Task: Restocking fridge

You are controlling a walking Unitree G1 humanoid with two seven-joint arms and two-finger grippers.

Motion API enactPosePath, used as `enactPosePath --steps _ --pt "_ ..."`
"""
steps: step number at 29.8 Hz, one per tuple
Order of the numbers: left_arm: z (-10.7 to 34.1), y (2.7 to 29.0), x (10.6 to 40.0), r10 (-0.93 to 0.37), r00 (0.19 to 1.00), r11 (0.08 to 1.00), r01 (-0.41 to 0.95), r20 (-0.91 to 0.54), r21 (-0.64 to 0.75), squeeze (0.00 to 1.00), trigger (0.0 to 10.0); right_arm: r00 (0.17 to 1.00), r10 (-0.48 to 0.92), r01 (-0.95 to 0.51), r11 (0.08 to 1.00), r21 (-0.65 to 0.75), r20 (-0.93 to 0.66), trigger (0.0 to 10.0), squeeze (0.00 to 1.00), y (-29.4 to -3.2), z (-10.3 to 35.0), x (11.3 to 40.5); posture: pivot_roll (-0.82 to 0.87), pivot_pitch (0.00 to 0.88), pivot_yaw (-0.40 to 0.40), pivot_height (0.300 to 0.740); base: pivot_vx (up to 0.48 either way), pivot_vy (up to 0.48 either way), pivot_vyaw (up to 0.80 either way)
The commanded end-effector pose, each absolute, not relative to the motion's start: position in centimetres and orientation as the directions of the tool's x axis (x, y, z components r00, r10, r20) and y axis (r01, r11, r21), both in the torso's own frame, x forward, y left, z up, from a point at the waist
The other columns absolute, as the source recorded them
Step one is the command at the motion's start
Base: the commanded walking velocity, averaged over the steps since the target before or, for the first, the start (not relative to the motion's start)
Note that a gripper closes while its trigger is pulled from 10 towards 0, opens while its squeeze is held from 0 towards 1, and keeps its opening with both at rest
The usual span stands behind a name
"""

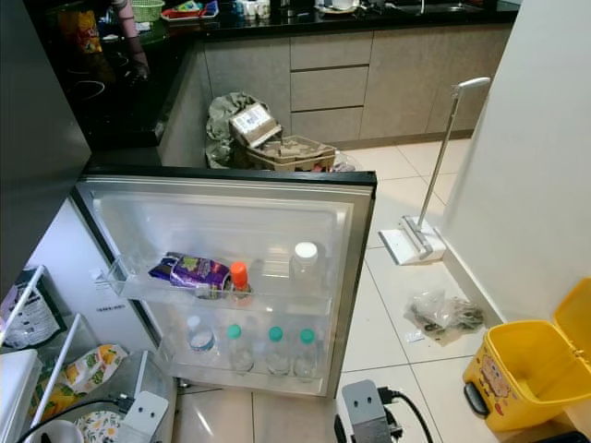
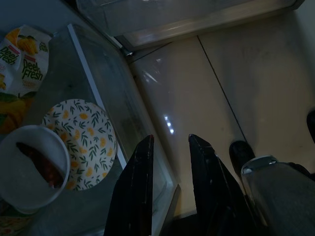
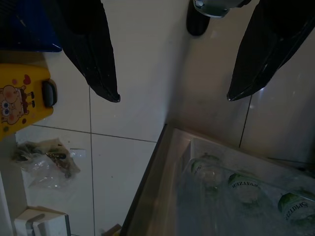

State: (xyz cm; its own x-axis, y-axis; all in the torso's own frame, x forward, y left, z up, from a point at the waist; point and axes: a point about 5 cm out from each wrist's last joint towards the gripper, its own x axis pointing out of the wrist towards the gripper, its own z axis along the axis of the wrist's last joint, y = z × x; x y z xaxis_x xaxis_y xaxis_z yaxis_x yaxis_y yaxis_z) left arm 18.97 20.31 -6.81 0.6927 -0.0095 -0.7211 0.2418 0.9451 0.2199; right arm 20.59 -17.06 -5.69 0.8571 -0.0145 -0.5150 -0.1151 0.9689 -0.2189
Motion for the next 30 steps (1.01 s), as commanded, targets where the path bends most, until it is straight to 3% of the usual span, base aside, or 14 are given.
enactPosePath --steps 1,23,30 --pt "-7.05 19.98 18.77 -0.016 0.687 0.941 0.255 -0.727 0.221 0.00 10.0 0.844 -0.015 -0.124 0.967 -0.223 -0.536 10.0 0.00 -17.00 -6.03 20.16 -0.14 0.053 0.044 0.740 0.000 -0.450 0.00" --pt "-6.97 20.12 19.24 0.002 0.690 0.946 0.233 -0.723 0.225 0.00 10.0 0.844 0.006 -0.160 0.958 -0.239 -0.537 10.0 0.00 -16.54 -6.07 20.17 -0.14 0.059 0.047 0.740 0.000 -0.388 0.00" --pt "-6.95 20.29 19.37 0.019 0.690 0.947 0.219 -0.724 0.233 0.00 10.0 0.849 0.024 -0.178 0.954 -0.243 -0.528 10.0 0.00 -16.26 -5.89 20.45 -0.14 0.058 0.044 0.740 0.000 -0.266 0.55"
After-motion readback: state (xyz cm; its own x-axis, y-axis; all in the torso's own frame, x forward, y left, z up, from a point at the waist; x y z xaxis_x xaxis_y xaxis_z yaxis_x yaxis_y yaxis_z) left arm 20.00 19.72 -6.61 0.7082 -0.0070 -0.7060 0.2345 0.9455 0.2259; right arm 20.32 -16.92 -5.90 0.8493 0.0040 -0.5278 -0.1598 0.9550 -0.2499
